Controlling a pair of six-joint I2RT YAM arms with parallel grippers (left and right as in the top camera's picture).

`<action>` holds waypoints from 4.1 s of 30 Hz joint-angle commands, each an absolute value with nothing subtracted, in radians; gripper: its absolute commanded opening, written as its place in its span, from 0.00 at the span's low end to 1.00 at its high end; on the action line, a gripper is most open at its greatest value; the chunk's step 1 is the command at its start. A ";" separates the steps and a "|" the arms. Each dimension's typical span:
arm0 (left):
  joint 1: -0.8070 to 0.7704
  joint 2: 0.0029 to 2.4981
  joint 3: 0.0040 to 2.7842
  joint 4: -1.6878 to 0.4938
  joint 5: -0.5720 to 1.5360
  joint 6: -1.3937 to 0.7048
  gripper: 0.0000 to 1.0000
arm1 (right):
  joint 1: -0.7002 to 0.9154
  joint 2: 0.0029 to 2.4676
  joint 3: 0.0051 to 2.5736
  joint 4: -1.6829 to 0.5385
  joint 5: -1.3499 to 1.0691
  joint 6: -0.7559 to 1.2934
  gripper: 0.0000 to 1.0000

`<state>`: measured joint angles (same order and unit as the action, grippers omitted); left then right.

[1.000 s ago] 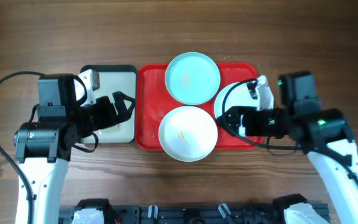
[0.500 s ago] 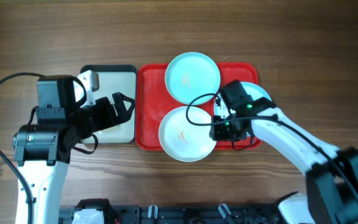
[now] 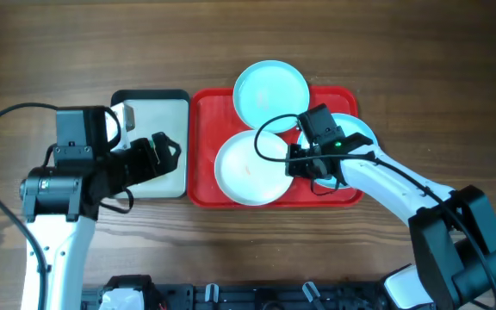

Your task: Clean dirty plates on tray and stack at the side

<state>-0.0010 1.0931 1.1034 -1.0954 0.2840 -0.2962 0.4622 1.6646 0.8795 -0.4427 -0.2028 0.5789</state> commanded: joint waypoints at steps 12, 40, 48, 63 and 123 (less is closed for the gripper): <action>-0.004 1.549 1.113 -1.031 -0.094 -0.482 0.77 | 0.561 1.633 0.926 -0.448 -0.210 0.779 0.21; -0.022 1.750 0.988 -0.738 0.025 -0.426 0.04 | 0.509 1.588 0.939 -0.524 -0.134 0.422 0.39; -0.042 1.752 1.245 -1.056 0.019 -0.419 0.04 | 0.509 1.607 0.939 -0.463 -0.185 0.373 0.41; -0.313 1.732 1.358 -1.016 0.238 -0.480 0.04 | 0.507 1.796 0.939 -0.353 -0.077 0.539 0.04; -0.493 2.000 1.176 -0.488 0.449 -0.790 0.04 | 0.488 1.796 0.939 -0.436 -0.086 0.546 0.04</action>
<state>-0.4522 1.9343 1.2221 -0.6495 0.1299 -0.7803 0.4820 1.7691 0.9485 -0.4187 -0.1146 0.5648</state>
